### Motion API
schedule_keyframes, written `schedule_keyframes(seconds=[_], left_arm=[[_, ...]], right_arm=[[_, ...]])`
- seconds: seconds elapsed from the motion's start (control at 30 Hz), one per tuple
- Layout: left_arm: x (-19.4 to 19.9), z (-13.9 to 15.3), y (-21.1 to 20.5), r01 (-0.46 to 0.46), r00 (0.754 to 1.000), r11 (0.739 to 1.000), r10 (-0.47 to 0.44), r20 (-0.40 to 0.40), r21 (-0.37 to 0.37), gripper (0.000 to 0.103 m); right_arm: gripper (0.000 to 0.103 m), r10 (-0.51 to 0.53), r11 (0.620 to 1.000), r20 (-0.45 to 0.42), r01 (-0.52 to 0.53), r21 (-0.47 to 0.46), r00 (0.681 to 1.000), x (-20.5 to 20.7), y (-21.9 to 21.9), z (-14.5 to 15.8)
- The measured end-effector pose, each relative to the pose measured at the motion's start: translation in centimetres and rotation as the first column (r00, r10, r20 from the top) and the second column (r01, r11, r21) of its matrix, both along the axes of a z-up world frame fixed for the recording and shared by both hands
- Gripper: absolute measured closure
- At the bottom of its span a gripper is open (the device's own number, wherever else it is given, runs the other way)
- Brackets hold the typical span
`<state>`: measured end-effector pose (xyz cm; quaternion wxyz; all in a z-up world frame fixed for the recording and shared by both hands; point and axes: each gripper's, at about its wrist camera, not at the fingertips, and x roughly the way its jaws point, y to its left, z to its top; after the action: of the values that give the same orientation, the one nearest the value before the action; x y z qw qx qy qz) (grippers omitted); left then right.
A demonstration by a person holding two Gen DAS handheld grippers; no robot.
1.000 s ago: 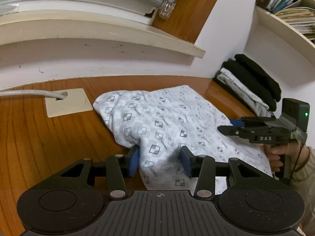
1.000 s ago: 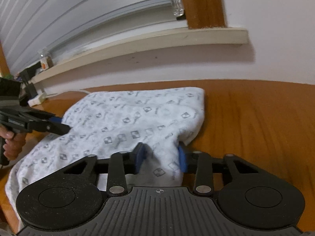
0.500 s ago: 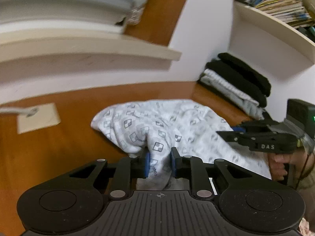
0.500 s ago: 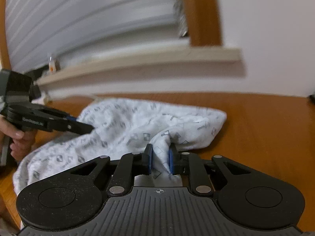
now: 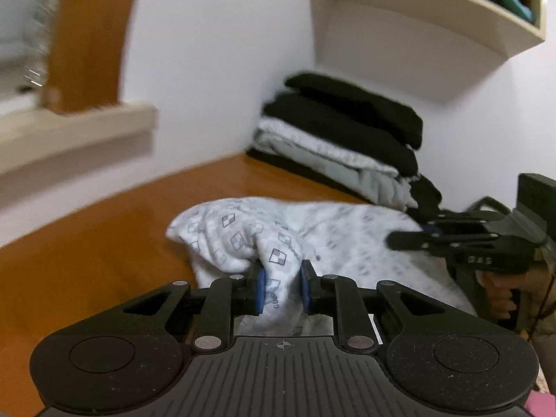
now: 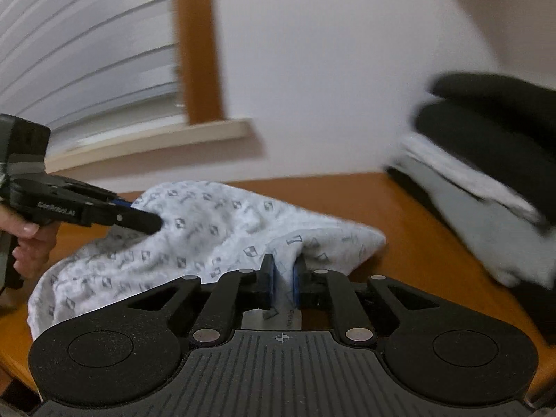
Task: Fold clothes
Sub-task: 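Grasp the folded white printed garment edge with both tools, then lift the folded garment with both tools and carry it onto the clothes stack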
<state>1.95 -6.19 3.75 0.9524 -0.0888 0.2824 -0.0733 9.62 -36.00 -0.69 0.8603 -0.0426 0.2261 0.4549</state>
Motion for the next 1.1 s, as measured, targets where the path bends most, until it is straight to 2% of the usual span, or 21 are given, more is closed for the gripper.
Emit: schedule_keyframes(seconds=[0.07,0.13,0.2,0.27,0.33,0.47,0.57,0.6,0.63,0.67,0.73,0.83,0.9,1.0,1.1], left_arm=[[1.7,-0.7,-0.2,0.015,0.999,1.000,-0.015,-0.031,-0.002,0.082],[2.4,-1.1,0.3,0.024,0.998,1.000,-0.025,-0.059,-0.015,0.080],[2.7,-1.4,1.2,0.026,0.996,0.999,-0.029,-0.087,-0.036,0.074],[2.9,-1.7,2.2,0.028,0.993,0.998,-0.035,-0.111,-0.061,0.062],[3.1,-2.1,3.1,0.033,0.991,0.995,-0.045,-0.129,-0.091,0.055],[4.7,-3.1,4.2,0.091,0.982,0.978,-0.120,-0.145,-0.187,0.052],[6.0,-3.8,4.9,0.140,0.975,0.952,-0.181,-0.132,-0.273,0.053],[6.5,-4.0,5.0,0.158,0.970,0.940,-0.205,-0.129,-0.301,0.056],[6.8,-4.2,5.1,0.164,0.968,0.935,-0.214,-0.130,-0.314,0.067],[7.2,-4.5,5.1,0.168,0.966,0.931,-0.221,-0.132,-0.324,0.071],[6.7,-4.4,4.8,0.168,0.972,0.938,-0.209,-0.106,-0.303,0.075],[5.4,-3.8,4.0,0.184,0.979,0.945,-0.201,-0.037,-0.271,0.079],[4.3,-2.6,3.0,0.212,0.977,0.948,-0.215,0.015,-0.236,0.079],[3.0,0.4,1.0,0.259,0.964,0.951,-0.243,0.108,-0.170,0.079],[3.0,3.4,-1.4,0.303,0.941,0.945,-0.277,0.194,-0.121,0.079]], right_arm=[[0.091,-0.028,1.000,-0.049,0.029,0.006,0.998,1.2,-1.7,-0.8],[0.082,-0.050,0.999,-0.094,0.050,0.004,0.994,2.0,-2.4,-1.5],[0.075,-0.064,0.998,-0.115,0.063,-0.014,0.991,2.3,-2.6,-1.9],[0.063,-0.083,0.996,-0.137,0.080,-0.026,0.987,2.5,-2.7,-2.1],[0.052,-0.101,0.995,-0.164,0.097,-0.034,0.981,3.0,-2.5,-2.1],[0.047,-0.091,0.996,-0.194,0.087,-0.029,0.977,4.0,-1.5,-2.3],[0.048,-0.088,0.996,-0.200,0.084,-0.025,0.976,4.7,-0.1,-2.3],[0.052,-0.080,0.997,-0.194,0.076,-0.030,0.978,4.7,0.6,-2.3],[0.067,-0.071,0.997,-0.199,0.065,-0.033,0.977,4.6,1.0,-2.3],[0.075,-0.062,0.998,-0.204,0.055,-0.036,0.977,4.6,1.4,-2.3],[0.081,-0.056,0.998,-0.227,0.055,-0.012,0.972,4.4,1.5,-2.4],[0.083,-0.091,0.996,-0.156,0.089,-0.020,0.984,2.8,1.3,-2.3],[0.083,-0.115,0.993,-0.064,0.115,-0.014,0.991,1.0,0.7,-1.4],[0.083,-0.141,0.990,0.069,0.140,0.017,0.988,-1.6,-0.5,0.5],[0.083,-0.167,0.986,0.173,0.160,0.055,0.971,-2.7,-2.5,3.5]])
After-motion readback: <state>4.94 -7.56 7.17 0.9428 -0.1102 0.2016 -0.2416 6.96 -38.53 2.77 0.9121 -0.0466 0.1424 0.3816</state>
